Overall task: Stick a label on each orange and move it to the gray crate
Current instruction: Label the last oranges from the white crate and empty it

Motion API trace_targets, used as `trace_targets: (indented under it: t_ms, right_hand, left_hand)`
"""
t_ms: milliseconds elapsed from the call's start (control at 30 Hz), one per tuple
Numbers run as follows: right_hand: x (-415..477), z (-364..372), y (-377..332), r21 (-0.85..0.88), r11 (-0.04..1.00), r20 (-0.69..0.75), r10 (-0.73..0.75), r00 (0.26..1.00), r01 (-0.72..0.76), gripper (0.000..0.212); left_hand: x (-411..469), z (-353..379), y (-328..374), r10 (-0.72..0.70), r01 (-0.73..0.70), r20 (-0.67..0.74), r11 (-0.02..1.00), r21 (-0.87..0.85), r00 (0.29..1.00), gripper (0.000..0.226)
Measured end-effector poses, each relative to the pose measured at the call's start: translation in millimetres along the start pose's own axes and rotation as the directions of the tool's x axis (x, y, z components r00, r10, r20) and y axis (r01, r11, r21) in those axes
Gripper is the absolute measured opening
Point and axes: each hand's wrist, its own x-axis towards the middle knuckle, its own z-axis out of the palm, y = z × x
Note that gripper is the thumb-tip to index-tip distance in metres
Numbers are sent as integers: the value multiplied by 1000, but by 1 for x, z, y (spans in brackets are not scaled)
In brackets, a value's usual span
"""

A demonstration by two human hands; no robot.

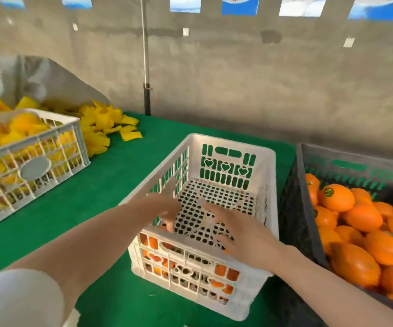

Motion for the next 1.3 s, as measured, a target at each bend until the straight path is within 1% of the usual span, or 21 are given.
trace_targets:
  t_ms: [67, 133, 267, 400, 433, 467, 533, 567, 600, 633, 667, 700, 733, 767, 800, 867, 933, 1033, 1167, 1233, 1300]
  right_hand:
    - [0, 3, 3, 13, 1000, -25, -6, 1000, 6, 82]
    - [1, 5, 5, 7, 1000, -40, -10, 999, 10, 84]
    - [2, 5, 9, 24, 1000, -31, 10, 999, -9, 80]
    - [-1, 6, 8, 32, 998, -32, 58, 998, -57, 78]
    - [-1, 7, 9, 52, 994, -49, 100, 994, -97, 74]
    - [-1, 8, 9, 90, 984, -69, 157, 985, -151, 67]
    - [2, 5, 10, 236, 935, -125, 298, 946, -263, 45]
    - [3, 1, 10, 331, 892, -160, 375, 913, -308, 32]
    - [5, -6, 9, 425, 839, -191, 449, 873, -339, 22]
    - [7, -14, 9, 515, 781, -212, 515, 831, -353, 14]
    - [7, -23, 9, 610, 712, -222, 576, 787, -349, 8]
    - [4, -31, 9, 708, 626, -214, 633, 744, -329, 6]
    - [0, -39, 8, 796, 527, -185, 679, 710, -296, 9]
    - [-5, -46, 6, 864, 433, -149, 707, 691, -257, 11]
    - [-12, -52, 5, 907, 362, -124, 720, 683, -217, 13]
    - [-26, -60, 1, 948, 278, -98, 719, 688, -155, 14]
    - [-41, -65, -4, 973, 210, -81, 701, 709, -97, 13]
    - [-61, -70, -13, 987, 159, -97, 680, 727, -17, 13]
    - [-88, -79, -22, 978, 192, -190, 663, 724, 81, 16]
    - [-103, -80, -25, 969, 222, -232, 662, 713, 109, 14]
    - [-118, -81, -28, 953, 281, -276, 648, 710, 114, 16]
  left_hand:
    - [18, 6, 2, -42, 28, 87, 987, 156, 995, 33]
    - [32, 13, 2, -100, 51, 188, 967, 250, 977, 30]
    - [48, 28, -3, -152, 90, 305, 974, 209, 940, 35]
    - [49, 28, 5, -67, 9, 306, 982, 187, 950, 40]
    - [48, 24, 10, -40, -7, 285, 987, 161, 958, 44]
    - [45, 19, 15, -5, -18, 256, 996, 87, 967, 48]
    - [36, 7, 23, 91, -61, 181, 984, -167, 979, 50]
    - [30, 0, 26, 138, -89, 139, 947, -309, 981, 49]
    - [23, -6, 29, 186, -118, 101, 876, -467, 977, 46]
    - [15, -12, 32, 237, -138, 72, 758, -637, 969, 44]
    - [5, -16, 35, 301, -144, 50, 589, -796, 952, 43]
    - [-7, -18, 38, 374, -137, 21, 392, -910, 927, 47]
    - [-16, -19, 40, 439, -129, -26, 205, -970, 898, 55]
    - [-26, -19, 43, 478, -125, -86, 49, -991, 874, 65]
    - [-34, -19, 47, 495, -124, -144, -73, -990, 857, 77]
    - [-51, -16, 56, 496, -119, -241, -265, -957, 834, 91]
    - [-69, -13, 71, 514, -109, -304, -374, -921, 802, 85]
    - [-93, -8, 95, 568, -84, -372, -468, -880, 735, 64]
    - [-117, -1, 128, 575, -14, -439, -596, -803, 691, 67]
    - [-128, 0, 146, 574, -24, -479, -624, -781, 664, 72]
    - [-138, 2, 164, 543, -56, -504, -640, -766, 672, 71]
